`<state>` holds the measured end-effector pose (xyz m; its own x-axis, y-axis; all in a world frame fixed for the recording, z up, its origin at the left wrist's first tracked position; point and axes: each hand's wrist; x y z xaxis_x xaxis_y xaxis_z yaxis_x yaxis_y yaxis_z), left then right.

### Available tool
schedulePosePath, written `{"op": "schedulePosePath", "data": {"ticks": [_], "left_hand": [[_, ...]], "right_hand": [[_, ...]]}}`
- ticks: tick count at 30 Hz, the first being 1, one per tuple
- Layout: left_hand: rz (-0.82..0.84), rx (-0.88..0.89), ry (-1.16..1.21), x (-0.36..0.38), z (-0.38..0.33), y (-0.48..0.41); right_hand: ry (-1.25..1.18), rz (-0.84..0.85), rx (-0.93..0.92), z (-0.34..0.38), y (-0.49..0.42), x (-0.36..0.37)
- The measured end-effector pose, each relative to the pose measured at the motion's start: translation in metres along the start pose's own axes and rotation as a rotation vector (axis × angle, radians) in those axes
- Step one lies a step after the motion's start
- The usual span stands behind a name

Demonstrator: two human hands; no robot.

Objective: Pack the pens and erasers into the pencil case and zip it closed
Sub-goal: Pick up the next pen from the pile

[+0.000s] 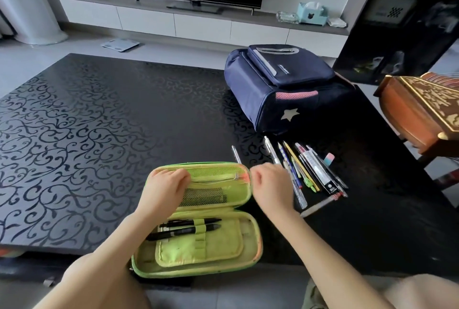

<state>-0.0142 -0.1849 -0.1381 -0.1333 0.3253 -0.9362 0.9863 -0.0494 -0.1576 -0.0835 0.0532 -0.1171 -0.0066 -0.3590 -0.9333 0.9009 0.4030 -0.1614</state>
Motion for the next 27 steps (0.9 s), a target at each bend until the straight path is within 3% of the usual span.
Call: {"op": "schedulePosePath", "data": {"ticks": [3, 6, 11, 21, 25, 27], "left_hand": [[-0.018, -0.031, -0.045, -0.002, 0.000, -0.010], [0.019, -0.047, -0.061, -0.002, -0.005, -0.020], [0.035, -0.033, -0.075, -0.001, -0.029, -0.030], [0.065, -0.039, -0.088, -0.001, -0.047, -0.033], [0.064, -0.108, -0.099, -0.009, -0.039, -0.029], [0.094, -0.171, -0.108, -0.012, -0.027, -0.025]], "right_hand": [[0.067, -0.075, 0.331, -0.055, 0.015, -0.015], [0.189, -0.072, 0.495, -0.097, 0.022, -0.027], [0.413, 0.200, 0.518, -0.126, 0.001, -0.033], [0.222, 0.511, 0.610, -0.114, -0.021, -0.045], [0.275, 0.557, 0.605, -0.107, -0.019, -0.048], [0.288, 0.474, 0.595, -0.102, -0.014, -0.051]]}}
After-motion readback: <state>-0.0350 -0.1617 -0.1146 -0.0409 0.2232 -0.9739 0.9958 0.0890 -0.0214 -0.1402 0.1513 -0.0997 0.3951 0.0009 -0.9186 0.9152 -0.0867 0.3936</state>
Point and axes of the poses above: each hand's wrist, its own y-axis away from the middle knuckle, its own x-axis out of the palm, z = x × y, and after that the axes turned 13 degrees about z, right-handed
